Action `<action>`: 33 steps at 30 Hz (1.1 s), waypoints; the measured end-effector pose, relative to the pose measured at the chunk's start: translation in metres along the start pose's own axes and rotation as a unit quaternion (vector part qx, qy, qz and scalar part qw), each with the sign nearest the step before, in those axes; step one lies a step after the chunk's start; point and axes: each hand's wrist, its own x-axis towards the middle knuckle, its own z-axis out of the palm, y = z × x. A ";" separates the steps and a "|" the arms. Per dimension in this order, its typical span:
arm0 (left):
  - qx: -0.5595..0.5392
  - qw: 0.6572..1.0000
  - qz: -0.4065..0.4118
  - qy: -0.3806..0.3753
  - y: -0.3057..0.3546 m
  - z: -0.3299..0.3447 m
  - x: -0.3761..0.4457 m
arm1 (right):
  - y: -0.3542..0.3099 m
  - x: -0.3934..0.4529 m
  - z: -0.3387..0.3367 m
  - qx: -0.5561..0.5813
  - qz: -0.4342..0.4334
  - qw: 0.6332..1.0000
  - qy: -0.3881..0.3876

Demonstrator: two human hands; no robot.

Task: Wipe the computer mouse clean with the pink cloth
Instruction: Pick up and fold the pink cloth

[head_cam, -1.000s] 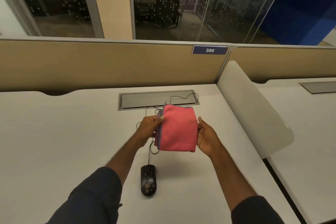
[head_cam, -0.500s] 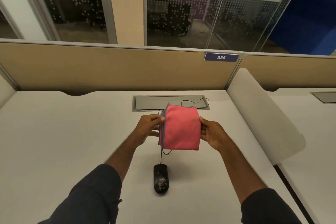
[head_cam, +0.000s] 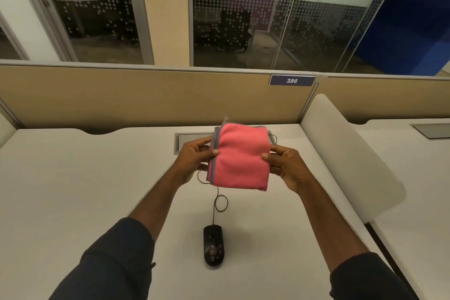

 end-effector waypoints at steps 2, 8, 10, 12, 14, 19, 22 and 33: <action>-0.017 0.999 0.029 0.000 0.021 0.003 -0.001 | -0.018 -0.008 0.002 0.021 -0.046 0.999 -0.004; -0.025 0.985 0.171 -0.012 0.087 0.016 -0.028 | -0.057 -0.043 0.011 0.054 -0.186 0.981 -0.012; -0.009 0.974 0.225 -0.009 0.102 0.019 -0.040 | -0.065 -0.054 0.014 0.065 -0.223 0.972 -0.023; 0.006 0.964 0.264 -0.003 0.109 0.021 -0.050 | -0.070 -0.064 0.016 0.068 -0.255 0.964 -0.042; 0.008 0.957 0.290 0.003 0.112 0.023 -0.056 | -0.072 -0.072 0.017 0.054 -0.289 0.954 -0.048; -0.011 0.946 0.323 -0.015 0.105 0.023 -0.062 | -0.069 -0.077 0.019 0.014 -0.343 0.937 -0.073; -0.015 0.951 0.310 -0.007 0.093 0.020 -0.059 | -0.064 -0.073 0.018 -0.041 -0.358 0.930 -0.067; -0.057 0.986 0.158 0.004 0.067 0.005 -0.067 | -0.052 -0.078 0.019 -0.232 -0.379 0.893 -0.065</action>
